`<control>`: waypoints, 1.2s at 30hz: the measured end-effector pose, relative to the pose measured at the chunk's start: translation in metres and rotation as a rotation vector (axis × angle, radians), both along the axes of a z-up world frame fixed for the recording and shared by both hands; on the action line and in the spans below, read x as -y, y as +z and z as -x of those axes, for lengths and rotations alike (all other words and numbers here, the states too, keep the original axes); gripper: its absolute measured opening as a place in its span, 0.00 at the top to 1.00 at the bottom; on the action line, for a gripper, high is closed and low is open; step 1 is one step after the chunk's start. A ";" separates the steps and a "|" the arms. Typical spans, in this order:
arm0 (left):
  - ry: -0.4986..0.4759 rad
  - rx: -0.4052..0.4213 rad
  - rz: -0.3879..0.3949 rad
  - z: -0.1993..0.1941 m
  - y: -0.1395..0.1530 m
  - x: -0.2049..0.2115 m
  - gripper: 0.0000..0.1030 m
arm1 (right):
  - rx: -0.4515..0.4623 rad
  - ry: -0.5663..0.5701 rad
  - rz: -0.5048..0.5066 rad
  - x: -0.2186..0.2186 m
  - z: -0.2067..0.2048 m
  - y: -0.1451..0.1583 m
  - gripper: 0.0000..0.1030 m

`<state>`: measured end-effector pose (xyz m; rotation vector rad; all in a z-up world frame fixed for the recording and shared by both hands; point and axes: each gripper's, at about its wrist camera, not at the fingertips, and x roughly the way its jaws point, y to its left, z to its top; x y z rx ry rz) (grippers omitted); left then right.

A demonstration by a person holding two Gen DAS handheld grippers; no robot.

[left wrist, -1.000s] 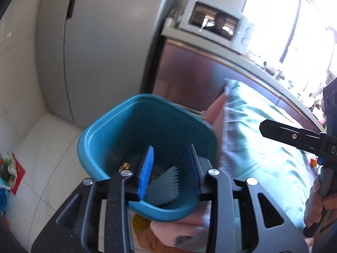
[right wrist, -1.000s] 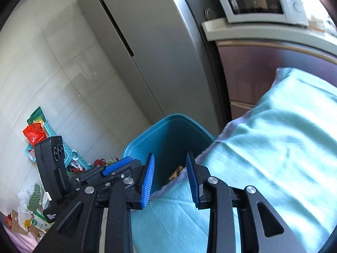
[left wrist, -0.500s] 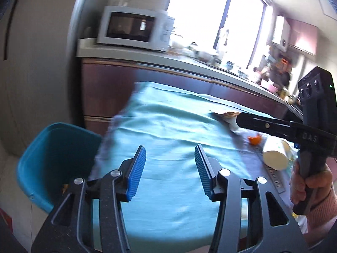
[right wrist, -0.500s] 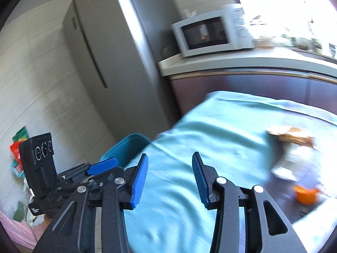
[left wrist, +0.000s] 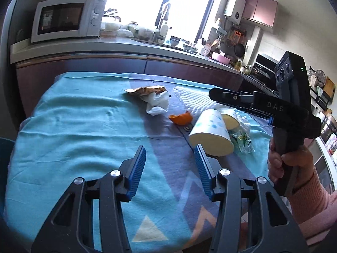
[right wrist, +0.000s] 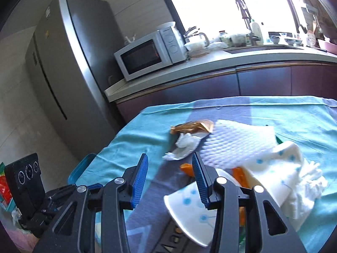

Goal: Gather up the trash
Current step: 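Move both open tools back over the trash on the table, then grasp the dotted paper cup with the left tool while the right tool grasps a tissue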

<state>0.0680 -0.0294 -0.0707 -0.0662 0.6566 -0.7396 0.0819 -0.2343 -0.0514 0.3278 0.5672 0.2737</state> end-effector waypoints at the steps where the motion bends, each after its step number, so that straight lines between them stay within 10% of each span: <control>1: -0.018 -0.011 -0.001 0.000 -0.001 0.008 0.54 | 0.002 -0.006 -0.003 0.004 0.000 -0.001 0.60; 23: -0.208 -0.268 0.091 -0.038 -0.030 0.104 0.59 | 0.009 -0.073 -0.059 0.046 0.018 -0.016 0.60; 31: -0.214 -0.337 0.167 -0.053 -0.037 0.100 0.95 | 0.009 -0.053 -0.052 0.045 0.013 -0.015 0.60; 36: -0.205 -0.293 0.171 -0.047 -0.026 0.080 0.96 | 0.020 -0.021 -0.030 0.035 0.004 -0.009 0.60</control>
